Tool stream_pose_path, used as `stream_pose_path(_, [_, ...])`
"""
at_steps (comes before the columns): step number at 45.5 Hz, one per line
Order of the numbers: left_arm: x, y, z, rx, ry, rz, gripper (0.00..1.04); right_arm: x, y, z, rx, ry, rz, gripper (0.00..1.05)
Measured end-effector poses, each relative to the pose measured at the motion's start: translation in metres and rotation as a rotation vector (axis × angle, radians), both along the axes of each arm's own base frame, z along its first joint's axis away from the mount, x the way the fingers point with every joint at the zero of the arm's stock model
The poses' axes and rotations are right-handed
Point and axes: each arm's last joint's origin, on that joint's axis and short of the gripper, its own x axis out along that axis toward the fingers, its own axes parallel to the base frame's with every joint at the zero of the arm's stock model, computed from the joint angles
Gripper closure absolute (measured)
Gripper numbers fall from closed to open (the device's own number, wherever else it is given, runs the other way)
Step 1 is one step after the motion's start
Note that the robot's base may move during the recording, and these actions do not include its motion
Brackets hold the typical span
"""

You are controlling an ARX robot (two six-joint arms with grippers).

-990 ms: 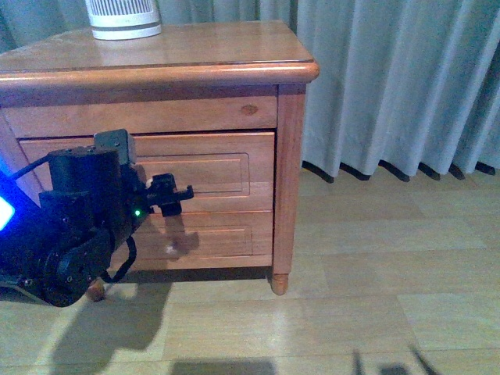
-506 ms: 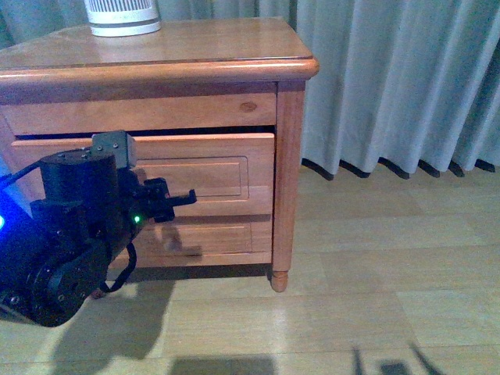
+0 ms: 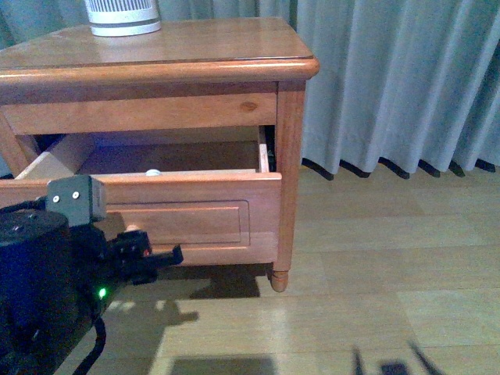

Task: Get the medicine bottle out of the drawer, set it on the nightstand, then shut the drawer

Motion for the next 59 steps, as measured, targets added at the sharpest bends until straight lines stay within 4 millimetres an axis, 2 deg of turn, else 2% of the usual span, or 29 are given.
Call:
stream_pose_path(5, [-0.024,-0.003,-0.003,-0.02,0.019,-0.012,0.79,0.0,0.0,0.0,0.0,0.0,0.0,0.07])
stream_pose_path(11, [-0.039,-0.004,-0.004,-0.024,0.032,-0.01,0.79,0.0,0.0,0.0,0.0,0.0,0.0,0.07])
stream_pose_path(44, [-0.038,-0.004,-0.004,-0.024,0.027,-0.002,0.79,0.0,0.0,0.0,0.0,0.0,0.0,0.07])
stream_pose_path(47, [-0.053,-0.011,0.004,-0.03,0.06,-0.034,0.79,0.0,0.0,0.0,0.0,0.0,0.0,0.07])
stream_pose_path(51, [-0.078,-0.007,0.012,-0.005,0.166,-0.065,0.79,0.0,0.0,0.0,0.0,0.0,0.0,0.07])
stream_pose_path(59, [-0.072,0.007,0.021,-0.028,0.194,-0.081,0.79,0.0,0.0,0.0,0.0,0.0,0.0,0.07])
